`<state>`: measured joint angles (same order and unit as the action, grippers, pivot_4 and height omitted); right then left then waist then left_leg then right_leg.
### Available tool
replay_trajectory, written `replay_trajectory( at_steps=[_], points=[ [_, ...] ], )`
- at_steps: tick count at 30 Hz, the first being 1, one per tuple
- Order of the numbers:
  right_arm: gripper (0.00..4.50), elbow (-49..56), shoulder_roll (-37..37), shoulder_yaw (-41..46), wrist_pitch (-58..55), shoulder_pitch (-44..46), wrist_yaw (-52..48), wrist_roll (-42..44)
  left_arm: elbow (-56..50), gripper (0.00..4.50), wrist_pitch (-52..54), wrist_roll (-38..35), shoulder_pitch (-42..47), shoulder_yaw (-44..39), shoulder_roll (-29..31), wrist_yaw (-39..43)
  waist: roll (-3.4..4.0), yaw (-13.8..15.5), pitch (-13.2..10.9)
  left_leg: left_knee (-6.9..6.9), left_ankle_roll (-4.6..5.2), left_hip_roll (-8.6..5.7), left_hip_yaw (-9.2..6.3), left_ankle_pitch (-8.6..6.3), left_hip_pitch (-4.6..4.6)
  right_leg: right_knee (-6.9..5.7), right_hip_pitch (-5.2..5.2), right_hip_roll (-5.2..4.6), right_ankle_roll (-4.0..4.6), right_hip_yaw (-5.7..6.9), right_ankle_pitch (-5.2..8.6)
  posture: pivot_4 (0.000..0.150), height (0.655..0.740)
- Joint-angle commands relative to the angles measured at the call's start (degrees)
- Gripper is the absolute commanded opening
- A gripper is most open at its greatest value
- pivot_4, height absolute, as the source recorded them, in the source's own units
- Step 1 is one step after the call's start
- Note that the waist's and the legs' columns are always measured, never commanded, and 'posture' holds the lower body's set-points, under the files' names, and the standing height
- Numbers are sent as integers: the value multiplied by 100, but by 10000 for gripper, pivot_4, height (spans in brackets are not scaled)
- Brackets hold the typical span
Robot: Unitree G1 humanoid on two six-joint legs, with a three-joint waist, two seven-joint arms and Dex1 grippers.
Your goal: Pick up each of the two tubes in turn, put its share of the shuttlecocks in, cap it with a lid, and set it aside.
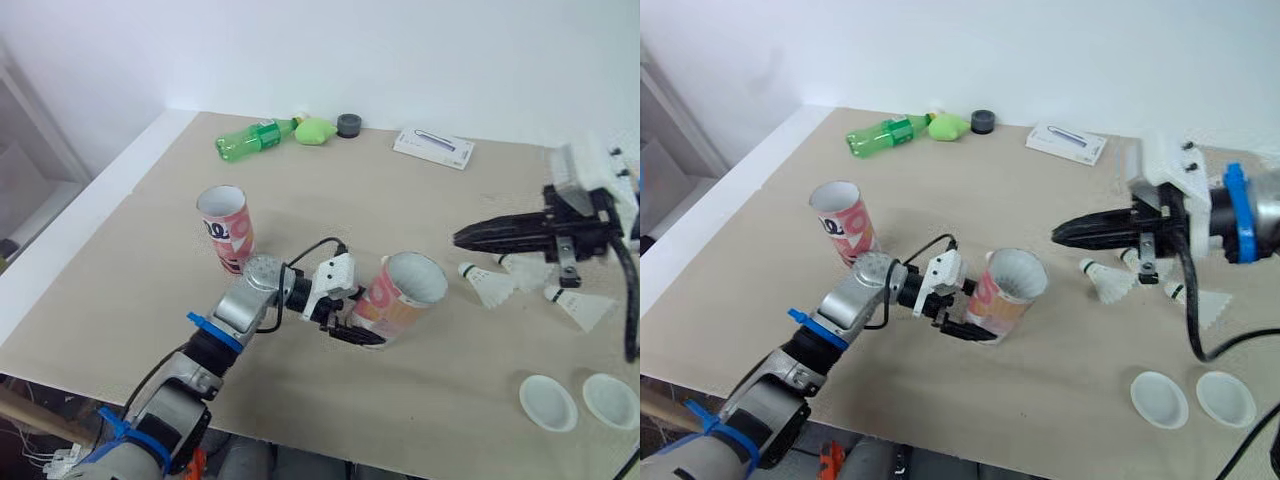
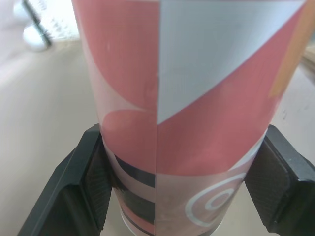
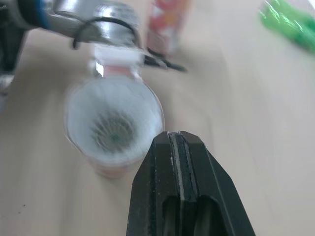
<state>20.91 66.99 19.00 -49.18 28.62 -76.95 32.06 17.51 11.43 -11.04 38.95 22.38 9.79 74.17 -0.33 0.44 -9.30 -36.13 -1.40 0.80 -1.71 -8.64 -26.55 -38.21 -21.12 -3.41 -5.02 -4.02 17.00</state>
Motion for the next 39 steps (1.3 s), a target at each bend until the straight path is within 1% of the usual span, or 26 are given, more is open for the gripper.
replay_trajectory(
  at_steps=[1, 5, 8, 10, 14, 16, 17, 18, 21, 23, 25, 27, 29, 33, 39],
  points=[
    [473, 443, 150, 963, -259, -614, 219, 157, 277, 33091, -424, -153, -30, -207, -101, 30, 7, -16, 1, 4, 0, 0, 3, 0, 1, -5, -5, 2, 1, -3, 0, 1500, 7294],
    [473, 786, 142, 1786, -560, -1531, 324, 207, 772, 33091, -893, 2, -71, -193, -133, 1, 7, -13, 1, 8, 3, 6, 3, 2, 4, -6, -5, 11, 8, -4, -1, 1500, 7294],
    [473, 982, 43, 2313, -576, -2316, 323, 38, 1131, 33091, -1330, 223, -123, -100, -119, -42, 6, -10, 1, 0, 6, 5, 4, 4, 9, -4, 4, 10, 3, -5, -3, 1500, 7294],
    [473, 1039, -4, 2530, -619, -2693, 368, -33, 1295, 33091, -1447, 260, -148, -96, -130, -70, 2, -9, 0, -2, 9, 6, 6, 7, 15, -1, 13, 10, 1, -6, -4, 1500, 7294],
    [473, 1066, -193, 2911, -373, -3935, 339, -554, 1474, 33091, -1758, 305, -290, -95, -116, -105, -12, -8, 5, -7, 15, 8, 5, 12, 21, 5, 22, 11, -10, -3, -5, 1500, 7294],
    [473, 999, -211, 3057, -310, -4250, 232, -574, 1518, 33091, -1855, 322, -320, -94, -119, -101, -11, -13, 5, -7, 16, 8, 7, 14, 22, 7, 23, 10, -10, -4, -3, 1500, 7294],
    [6598, 975, -213, 3114, -307, -4327, 204, -538, 1526, 33091, -1888, 329, -332, -94, -120, -93, -10, -27, 6, -7, 17, 9, 9, 14, 23, 7, 23, 10, -9, -5, -1, 1500, 7294],
    [8914, 941, -182, 3128, -202, -4521, 111, -635, 1529, 33091, -1894, 330, -347, -96, -128, -91, -12, -30, 5, -7, 17, 10, 13, 15, 25, 8, 19, 10, -5, -7, 2, 1500, 7294],
    [23753, 854, -51, 3094, 214, -5033, -122, -999, 1510, 33091, -1884, 309, -377, -86, -149, -84, -25, -21, -3, -7, 23, 12, 11, 20, 42, 10, 26, 11, -5, -5, 3, 1500, 7294],
    [34303, 722, 103, 2990, 746, -5416, -323, -1413, 1501, 33091, -1857, 294, -378, -78, -166, -83, -25, -22, -3, -6, 23, 14, 12, 20, 47, 10, 24, 10, -3, -4, 2, 1500, 7294],
    [43793, 472, 316, 2730, 1108, -5498, -325, -1695, 1482, 33091, -1854, 281, -384, -65, -183, -68, -26, -30, -3, -7, 23, 14, 18, 20, 51, 10, 24, 8, -4, -6, 2, 1500, 7294],
    [43793, 135, 549, 2381, 1652, -5454, -331, -1986, 1468, 33091, -1836, 285, -387, -53, -195, -72, -26, -29, -4, -8, 22, 15, 25, 21, 54, 12, 24, 3, -2, -8, -1, 1500, 7294],
    [43793, -284, 798, 1918, 1983, -5176, -153, -2180, 1424, 33091, -1840, 288, -407, -30, -198, -57, -28, -30, -4, -7, 22, 15, 28, 21, 56, 14, 20, 0, -3, -7, -1, 1500, 7294],
    [43793, -886, 1140, 1107, 2410, -4562, -354, -2103, 1290, 33091, -1799, 308, -458, 7, -179, -63, -25, -27, -3, -1, 22, 16, 34, 21, 54, 17, 24, -1, -1, -8, 1, 1500, 7294],
    [43793, -1668, 1238, 115, 2828, -3828, -452, -2177, 959, 33091, -1711, 336, -569, 50, -117, -133, -13, -20, 4, 33, 20, 4, 26, 22, 49, 17, 26, 2, -3, -18, -9, 1500, 7294]
  ],
)
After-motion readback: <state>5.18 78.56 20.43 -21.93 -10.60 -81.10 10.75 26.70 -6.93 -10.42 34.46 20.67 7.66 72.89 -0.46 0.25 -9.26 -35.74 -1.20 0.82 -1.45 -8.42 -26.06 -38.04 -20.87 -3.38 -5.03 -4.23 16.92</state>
